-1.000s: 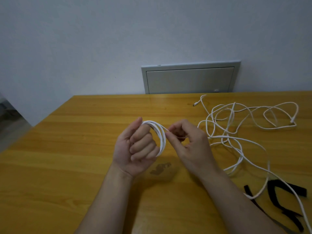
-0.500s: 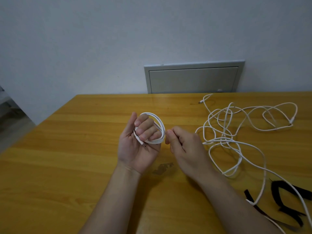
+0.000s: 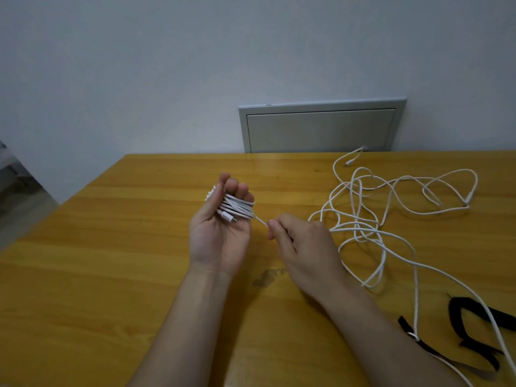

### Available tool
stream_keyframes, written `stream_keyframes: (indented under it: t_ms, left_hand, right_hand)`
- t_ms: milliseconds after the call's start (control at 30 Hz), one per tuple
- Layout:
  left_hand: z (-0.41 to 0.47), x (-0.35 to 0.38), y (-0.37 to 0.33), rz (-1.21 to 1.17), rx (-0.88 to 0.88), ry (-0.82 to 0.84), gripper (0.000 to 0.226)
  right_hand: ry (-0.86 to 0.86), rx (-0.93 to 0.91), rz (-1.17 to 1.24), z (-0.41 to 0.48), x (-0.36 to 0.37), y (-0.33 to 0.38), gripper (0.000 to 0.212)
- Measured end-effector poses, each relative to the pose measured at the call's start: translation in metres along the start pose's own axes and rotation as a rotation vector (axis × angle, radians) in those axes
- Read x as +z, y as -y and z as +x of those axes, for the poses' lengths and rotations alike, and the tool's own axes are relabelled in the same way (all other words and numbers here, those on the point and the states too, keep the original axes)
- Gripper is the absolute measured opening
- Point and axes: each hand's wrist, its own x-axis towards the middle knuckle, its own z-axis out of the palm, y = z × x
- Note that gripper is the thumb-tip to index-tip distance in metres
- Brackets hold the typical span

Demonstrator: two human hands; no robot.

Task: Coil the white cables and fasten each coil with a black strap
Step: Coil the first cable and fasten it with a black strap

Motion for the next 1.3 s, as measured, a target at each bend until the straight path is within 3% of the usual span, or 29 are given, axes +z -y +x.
stream_keyframes:
  t_ms: [233, 367, 533, 833, 967, 1133, 1300]
  left_hand:
    - [0.003, 0.001, 0.001, 0.237, 0.216, -0.066, 0.024]
    - [0.003, 0.001, 0.009, 0.469, 0.344, -0.008, 0.020]
    - [0.003, -0.002, 0.012, 0.702, 0.351, 0.031, 0.018]
    - [0.000, -0.019, 0.027, 1.611, 0.468, 0.218, 0.018]
    - [-0.002, -0.017, 0.026, 1.847, 0.454, 0.225, 0.040]
    - [-0.006, 0.000, 0.012, 2.110, 0.397, 0.205, 0.048]
    - [-0.018, 0.040, -0.019, 2.198, 0.162, 0.401, 0.067]
  right_hand:
    - [0.008, 0.012, -0.143, -0.002, -0.005, 0.001, 0.012]
    - [0.020, -0.029, -0.133, -0.003, -0.003, 0.002, 0.016]
    - [0.014, -0.070, -0.102, -0.001, -0.005, 0.002, 0.023]
    - [0.030, -0.110, -0.156, 0.000, -0.007, 0.004, 0.032]
    - [0.060, -0.116, -0.155, -0.001, -0.016, 0.007, 0.023]
    - [0.123, -0.088, -0.172, 0.000, -0.028, 0.012, 0.018]
    - [0.163, -0.008, -0.240, 0.013, -0.060, 0.018, 0.020]
